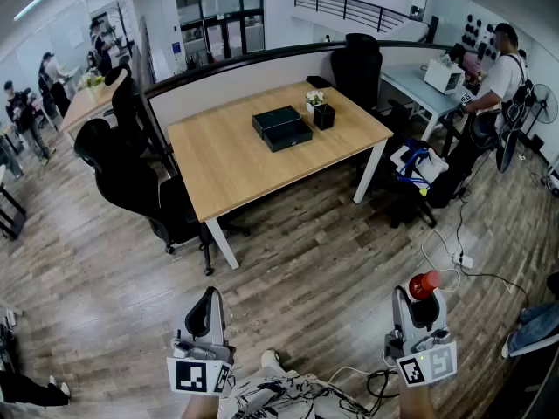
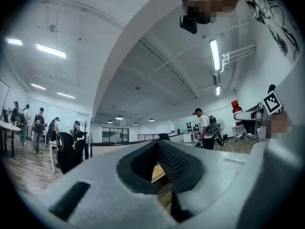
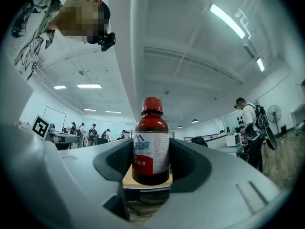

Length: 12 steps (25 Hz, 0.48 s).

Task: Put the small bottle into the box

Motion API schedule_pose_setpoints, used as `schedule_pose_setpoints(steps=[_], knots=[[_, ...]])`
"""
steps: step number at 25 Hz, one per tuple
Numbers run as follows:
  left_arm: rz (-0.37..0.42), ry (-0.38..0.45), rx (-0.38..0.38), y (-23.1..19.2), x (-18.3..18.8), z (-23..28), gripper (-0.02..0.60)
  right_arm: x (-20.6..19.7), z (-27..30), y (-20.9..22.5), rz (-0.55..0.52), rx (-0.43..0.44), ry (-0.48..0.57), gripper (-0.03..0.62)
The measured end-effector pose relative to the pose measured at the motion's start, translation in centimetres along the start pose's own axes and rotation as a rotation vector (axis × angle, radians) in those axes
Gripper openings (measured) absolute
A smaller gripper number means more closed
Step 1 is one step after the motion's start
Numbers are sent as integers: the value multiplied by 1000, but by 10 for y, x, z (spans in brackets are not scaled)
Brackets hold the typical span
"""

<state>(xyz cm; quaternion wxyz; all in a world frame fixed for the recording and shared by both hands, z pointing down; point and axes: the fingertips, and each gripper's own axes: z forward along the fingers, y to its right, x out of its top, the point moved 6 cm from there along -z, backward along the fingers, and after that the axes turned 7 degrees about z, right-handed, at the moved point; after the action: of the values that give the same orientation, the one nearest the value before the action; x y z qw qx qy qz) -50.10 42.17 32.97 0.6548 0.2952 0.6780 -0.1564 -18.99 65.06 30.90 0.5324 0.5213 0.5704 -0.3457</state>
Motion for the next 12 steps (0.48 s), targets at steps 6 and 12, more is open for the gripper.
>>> schedule_pose_setpoints(steps=[6,12], knots=[[-6,1,-4,-8,-4,3,3,-3,7,-5,-10,-2,-5,232],[-15,0,-14,-21,-10,10,3,-8,18,-14,-19,7,-3,232]])
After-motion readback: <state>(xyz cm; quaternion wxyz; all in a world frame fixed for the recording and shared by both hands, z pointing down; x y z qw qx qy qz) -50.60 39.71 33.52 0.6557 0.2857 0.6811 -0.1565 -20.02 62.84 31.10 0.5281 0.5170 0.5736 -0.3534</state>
